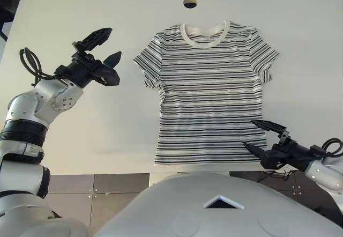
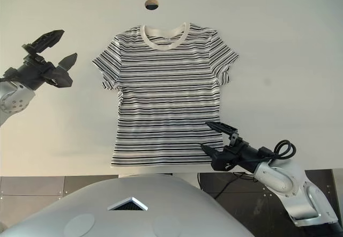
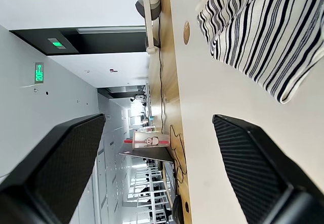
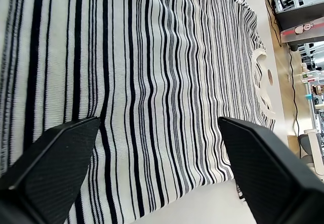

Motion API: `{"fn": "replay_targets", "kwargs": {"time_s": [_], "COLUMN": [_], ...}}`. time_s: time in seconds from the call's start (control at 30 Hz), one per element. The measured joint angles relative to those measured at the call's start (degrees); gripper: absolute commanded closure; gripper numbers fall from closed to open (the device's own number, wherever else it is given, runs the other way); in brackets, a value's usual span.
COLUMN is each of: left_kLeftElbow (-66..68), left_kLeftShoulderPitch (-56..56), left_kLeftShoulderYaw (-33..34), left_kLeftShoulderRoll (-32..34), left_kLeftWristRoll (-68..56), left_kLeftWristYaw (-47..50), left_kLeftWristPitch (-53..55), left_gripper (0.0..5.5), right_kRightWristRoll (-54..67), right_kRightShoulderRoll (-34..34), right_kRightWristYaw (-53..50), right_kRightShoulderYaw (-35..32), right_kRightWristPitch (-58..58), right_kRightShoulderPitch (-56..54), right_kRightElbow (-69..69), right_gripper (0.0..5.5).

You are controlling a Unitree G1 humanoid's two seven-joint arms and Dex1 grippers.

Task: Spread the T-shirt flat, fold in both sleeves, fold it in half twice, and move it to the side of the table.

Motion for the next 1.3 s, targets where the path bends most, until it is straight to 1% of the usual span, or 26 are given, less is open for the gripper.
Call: {"fn": "replay_targets", "kwargs": {"time_s": [0.03, 0.13, 0.2, 0.27, 0.4, 0.47, 0.57, 0.67, 0.77, 0.83, 1.0, 1.17, 1.3], "left_kLeftElbow": [0.76, 3.89, 5.97, 9.84, 18.74, 22.90, 27.70, 29.96, 29.49, 26.95, 21.89, 21.18, 23.17], "left_kLeftShoulderPitch": [-0.13, -1.60, -4.04, -8.74, -16.81, -19.56, -21.57, -24.13, -24.82, -24.22, -21.59, -20.54, -20.49], "left_kLeftShoulderYaw": [-0.02, -0.38, -1.02, -4.14, -10.81, -13.59, -17.26, -19.58, -20.77, -21.09, -20.62, -20.23, -20.27], "left_kLeftShoulderRoll": [-0.38, -1.39, -2.09, -4.61, -10.07, -11.34, -12.63, -13.40, -13.43, -12.27, -11.47, -12.43, -13.79], "left_kLeftWristRoll": [0.13, 1.87, 4.65, 10.35, 18.43, 20.36, 21.43, 21.89, 21.30, 20.10, 15.86, 13.94, 13.97], "left_kLeftWristYaw": [-0.21, -0.57, -0.41, 1.01, 4.55, 5.18, 4.74, 4.41, 4.03, 2.76, 1.00, -0.54, -0.38], "left_kLeftWristPitch": [0.04, 1.79, 4.48, 8.13, 11.30, 11.14, 8.46, 6.72, 4.50, 1.94, -1.41, -0.93, 1.73], "left_gripper": [1.54, 1.54, 1.54, 1.54, 1.54, 1.54, 1.54, 1.54, 1.54, 1.54, 1.54, 2.33, 3.16], "right_kRightWristRoll": [1.55, 14.92, 27.86, 35.93, 32.06, 29.28, 27.49, 26.91, 25.98, 25.92, 24.36, 23.30, 22.60], "right_kRightShoulderRoll": [0.90, 5.21, 8.51, 12.34, 17.98, 19.65, 21.20, 21.67, 21.85, 21.97, 22.75, 23.24, 23.38], "right_kRightWristYaw": [-0.19, -1.95, -3.11, -5.23, -10.31, -12.03, -14.31, -14.70, -14.34, -14.04, -13.91, -12.84, -12.60], "right_kRightShoulderYaw": [-0.12, -0.70, -1.99, -3.88, -4.39, -4.54, -6.79, -7.62, -7.95, -8.43, -8.35, -8.07, -8.09], "right_kRightWristPitch": [0.12, -0.47, 0.49, 3.99, 9.33, 10.71, 13.09, 14.18, 14.58, 14.73, 14.71, 14.71, 14.69], "right_kRightShoulderPitch": [-0.52, -3.26, -7.93, -14.32, -23.26, -25.92, -27.87, -28.50, -28.52, -28.52, -28.52, -29.75, -29.77], "right_kRightElbow": [-0.29, -5.56, -7.27, -5.97, 0.83, 2.67, 2.87, 2.54, 1.57, 1.54, 1.74, 2.90, 2.96], "right_gripper": [1.17, 1.17, 1.17, 1.17, 1.17, 1.17, 1.17, 1.17, 1.17, 1.17, 1.17, 1.23, 1.23]}}
